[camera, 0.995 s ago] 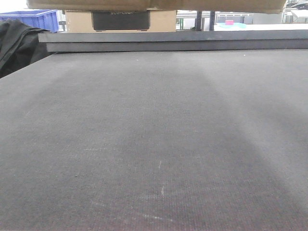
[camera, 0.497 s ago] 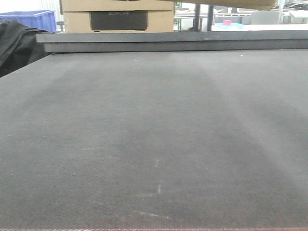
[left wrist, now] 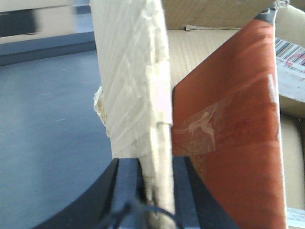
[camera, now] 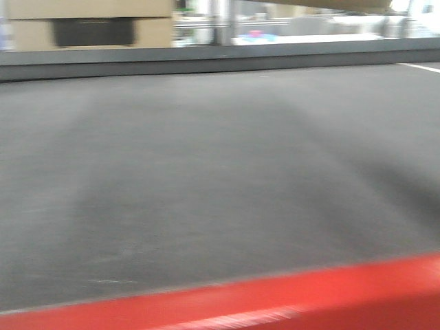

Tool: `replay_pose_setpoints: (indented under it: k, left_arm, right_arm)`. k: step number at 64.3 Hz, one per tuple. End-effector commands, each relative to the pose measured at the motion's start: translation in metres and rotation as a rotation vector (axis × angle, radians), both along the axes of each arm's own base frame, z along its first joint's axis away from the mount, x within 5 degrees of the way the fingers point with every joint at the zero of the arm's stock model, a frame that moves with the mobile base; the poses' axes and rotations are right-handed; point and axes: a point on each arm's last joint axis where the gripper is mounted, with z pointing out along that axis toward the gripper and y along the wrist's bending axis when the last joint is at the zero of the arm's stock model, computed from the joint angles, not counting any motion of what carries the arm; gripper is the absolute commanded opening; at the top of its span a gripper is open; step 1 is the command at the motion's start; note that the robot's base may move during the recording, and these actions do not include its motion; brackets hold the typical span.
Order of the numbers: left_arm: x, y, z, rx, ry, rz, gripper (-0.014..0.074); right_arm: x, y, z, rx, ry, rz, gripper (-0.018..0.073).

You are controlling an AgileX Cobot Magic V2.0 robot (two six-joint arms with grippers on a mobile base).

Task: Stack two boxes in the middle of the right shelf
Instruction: 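Hold the boxes in both grippers while driving to the steel shelf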

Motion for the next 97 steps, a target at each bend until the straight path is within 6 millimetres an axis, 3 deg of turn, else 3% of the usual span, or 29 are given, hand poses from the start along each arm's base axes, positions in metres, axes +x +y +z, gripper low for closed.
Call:
replay_pose_setpoints:
  k: [1, 97]
  left_arm:
    - [-0.0055, 0.0033, 0.0166, -0.027, -0.128, 0.007, -0.0111]
    - [-0.0054, 0.0034, 0.0166, -0.026, -0.128, 0.008, -0.0111]
  right_arm:
    - [-0.0033, -0.0059, 0.0064, -0.035, -0.043, -0.019, -0.0151]
    - [-0.0033, -0.0059, 0.0064, -0.035, -0.043, -0.019, -0.0151]
